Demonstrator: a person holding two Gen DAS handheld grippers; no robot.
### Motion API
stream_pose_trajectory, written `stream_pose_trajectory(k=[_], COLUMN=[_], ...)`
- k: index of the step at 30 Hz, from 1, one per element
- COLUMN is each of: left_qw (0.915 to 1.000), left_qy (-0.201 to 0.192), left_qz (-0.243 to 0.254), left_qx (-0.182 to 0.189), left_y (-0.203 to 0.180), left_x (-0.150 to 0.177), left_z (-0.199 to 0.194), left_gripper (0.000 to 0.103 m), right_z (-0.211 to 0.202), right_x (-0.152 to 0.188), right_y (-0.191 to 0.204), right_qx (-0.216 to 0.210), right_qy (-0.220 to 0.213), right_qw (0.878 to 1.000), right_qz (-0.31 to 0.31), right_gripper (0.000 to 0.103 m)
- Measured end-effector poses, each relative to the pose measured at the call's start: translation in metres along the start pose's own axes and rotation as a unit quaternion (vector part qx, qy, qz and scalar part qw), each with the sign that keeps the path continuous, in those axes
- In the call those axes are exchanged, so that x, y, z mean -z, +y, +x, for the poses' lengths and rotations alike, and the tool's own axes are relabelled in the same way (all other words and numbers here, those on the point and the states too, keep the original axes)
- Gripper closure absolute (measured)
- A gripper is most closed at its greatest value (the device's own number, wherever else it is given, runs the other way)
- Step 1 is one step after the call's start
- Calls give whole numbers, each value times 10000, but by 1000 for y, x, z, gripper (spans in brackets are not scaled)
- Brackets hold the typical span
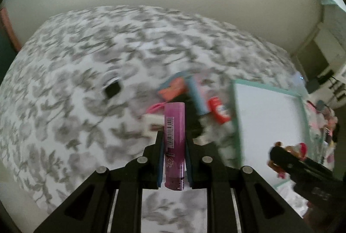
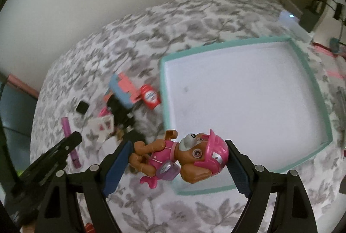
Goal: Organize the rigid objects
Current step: 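Place the glue stick in the tray with the left gripper while the right places the figure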
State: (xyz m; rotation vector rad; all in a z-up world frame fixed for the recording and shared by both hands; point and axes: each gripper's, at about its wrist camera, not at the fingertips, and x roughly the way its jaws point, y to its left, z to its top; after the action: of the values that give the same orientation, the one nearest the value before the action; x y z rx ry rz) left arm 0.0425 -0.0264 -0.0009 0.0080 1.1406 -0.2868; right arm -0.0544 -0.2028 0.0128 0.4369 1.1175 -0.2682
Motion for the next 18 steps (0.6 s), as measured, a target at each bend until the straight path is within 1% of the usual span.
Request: stream_pose_trajectory(k=[6, 9, 11, 14, 18], left_qw=[9987, 9976, 9967, 9953, 9931], left_qy=[231, 279, 323, 394, 494], left_qz=[235, 414, 511, 634, 814], left_qx=[401, 484, 538, 625, 678], left_y=[-50, -80, -96, -119, -146], left_x=[-21, -27, -30, -33, -33], left_z=[4, 7, 11, 22, 46], left_gripper=[85, 85, 85, 85, 85], right_z=[0, 1, 3, 7, 15], right_x=[-17, -25, -28, -32, -32], right_y=[-36, -56, -74, -99, -124], right_qx=[348, 515, 598, 839, 1190], right_qy=[-131, -175, -182, -178, -126], right_qw=[9983, 9964, 9940, 9893, 9826], right_qz=[447, 650, 894, 1182, 1418], right_gripper=[17, 17, 17, 17, 17])
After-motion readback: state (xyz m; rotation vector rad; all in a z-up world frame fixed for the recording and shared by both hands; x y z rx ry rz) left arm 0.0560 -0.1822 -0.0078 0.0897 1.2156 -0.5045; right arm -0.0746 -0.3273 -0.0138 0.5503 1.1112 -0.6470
